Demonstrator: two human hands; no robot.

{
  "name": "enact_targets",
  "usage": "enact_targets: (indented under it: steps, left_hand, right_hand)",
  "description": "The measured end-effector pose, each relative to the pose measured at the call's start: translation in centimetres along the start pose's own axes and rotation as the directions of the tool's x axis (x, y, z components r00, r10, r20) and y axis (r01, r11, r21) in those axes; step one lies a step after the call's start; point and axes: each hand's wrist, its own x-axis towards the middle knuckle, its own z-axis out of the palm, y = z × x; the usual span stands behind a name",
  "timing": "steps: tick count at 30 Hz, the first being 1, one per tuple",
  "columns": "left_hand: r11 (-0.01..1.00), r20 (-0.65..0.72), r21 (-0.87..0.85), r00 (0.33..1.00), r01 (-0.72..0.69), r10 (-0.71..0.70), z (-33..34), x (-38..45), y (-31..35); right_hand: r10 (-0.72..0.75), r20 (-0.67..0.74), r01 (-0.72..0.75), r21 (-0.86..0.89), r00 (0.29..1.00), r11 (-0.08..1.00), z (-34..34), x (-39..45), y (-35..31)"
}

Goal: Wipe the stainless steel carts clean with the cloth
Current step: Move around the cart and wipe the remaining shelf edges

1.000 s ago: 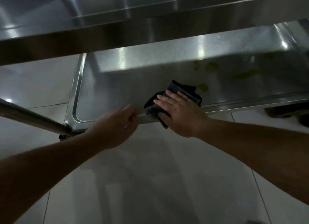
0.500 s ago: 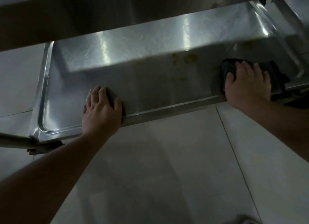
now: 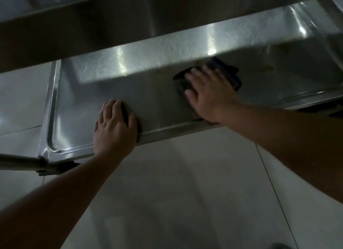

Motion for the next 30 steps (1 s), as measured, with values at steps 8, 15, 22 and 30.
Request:
enact_targets:
  steps: [8, 15, 22, 30]
  left_hand:
    - [1.000, -0.002, 0.025, 1.000, 0.014, -0.014, 0.5, -0.1, -0.1]
    - [0.999, 0.000, 0.034, 1.000, 0.027, -0.027, 0.8, -0.2, -0.2]
    - [0.999, -0.016, 0.039, 1.000, 0.022, -0.021, 0.9, -0.7, -0.8]
    - [0.998, -0.021, 0.042, 0.999, 0.037, -0.036, 1.0, -0.6, -0.3]
  right_hand:
    - [0.634, 0.026, -0.634, 0.006, 0.773, 0.773, -1.4, 6.7, 6.0]
    - [-0.144, 0.145, 0.128, 0.115, 0.979, 0.985, -0.7, 6.4, -10.3]
    - [-0.051, -0.004, 0.052, 0.038, 0.999, 0.998, -0.4, 7.4, -3.6]
    - [0.337, 0.079, -0.342, 0.063, 0.938, 0.937, -1.3, 12.1, -2.0]
